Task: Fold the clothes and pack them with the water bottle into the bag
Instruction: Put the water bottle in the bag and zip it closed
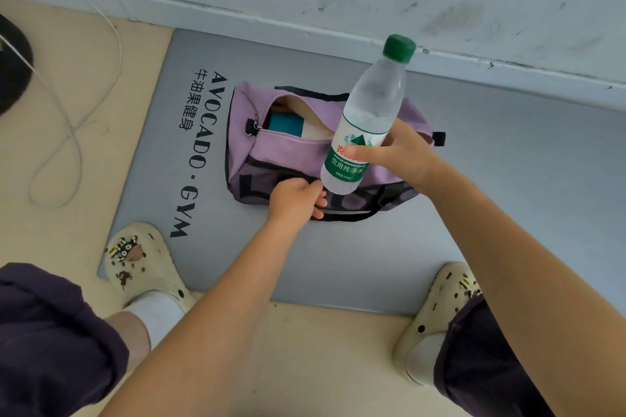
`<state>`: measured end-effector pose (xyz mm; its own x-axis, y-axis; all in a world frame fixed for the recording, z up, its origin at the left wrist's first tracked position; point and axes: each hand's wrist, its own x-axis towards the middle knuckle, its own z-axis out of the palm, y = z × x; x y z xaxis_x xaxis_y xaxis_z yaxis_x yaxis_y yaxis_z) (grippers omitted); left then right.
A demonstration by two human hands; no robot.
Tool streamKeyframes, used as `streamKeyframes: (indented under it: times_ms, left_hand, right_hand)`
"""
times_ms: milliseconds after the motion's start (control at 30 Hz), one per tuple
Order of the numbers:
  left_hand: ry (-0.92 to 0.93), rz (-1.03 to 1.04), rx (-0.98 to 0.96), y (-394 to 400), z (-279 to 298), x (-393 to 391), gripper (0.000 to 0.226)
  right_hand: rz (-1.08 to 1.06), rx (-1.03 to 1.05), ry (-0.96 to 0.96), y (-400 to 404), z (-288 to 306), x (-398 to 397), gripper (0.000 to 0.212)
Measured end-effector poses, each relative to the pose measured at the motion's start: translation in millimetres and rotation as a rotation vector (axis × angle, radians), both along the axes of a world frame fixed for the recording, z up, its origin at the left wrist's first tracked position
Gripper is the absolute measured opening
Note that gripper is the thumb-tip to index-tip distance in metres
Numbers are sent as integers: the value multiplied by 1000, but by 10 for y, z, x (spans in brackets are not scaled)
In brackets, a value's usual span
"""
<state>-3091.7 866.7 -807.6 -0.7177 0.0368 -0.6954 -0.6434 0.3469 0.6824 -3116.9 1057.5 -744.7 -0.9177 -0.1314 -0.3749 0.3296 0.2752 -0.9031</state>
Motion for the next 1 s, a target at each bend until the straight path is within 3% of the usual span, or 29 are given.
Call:
streamKeyframes:
  times_ms: [133,400,567,633,733,833,933,1000]
  left_hand:
    - [26,15,135,-125,53,118,28]
    - [57,38,233,-148,64,88,26]
    - [73,-33,256,-122,55,116,25]
    - [73,-31,268,-101,48,126,25]
    - [54,-40,261,-104,22,158,24]
    - [13,-59,247,-118,-9,209,24]
    - [37,-86,174,-155,17,149,26]
    - [208,-37,30,-216,34,6,25]
  right_hand:
    - [9,52,5,-2,-100,1,53]
    - [247,225,-57,-50,-225,92,63]
    - [196,323,-49,-73,-306,99,47]
    - [148,347,-36,-100,-314,86,62]
    - [138,539,-86,-256,-315,57,81]
    - [236,813,-32,-414,-313,4,69]
    - [207,724,-29,-365,-307,25,58]
    - [167,575,-62,-252,-303,92,51]
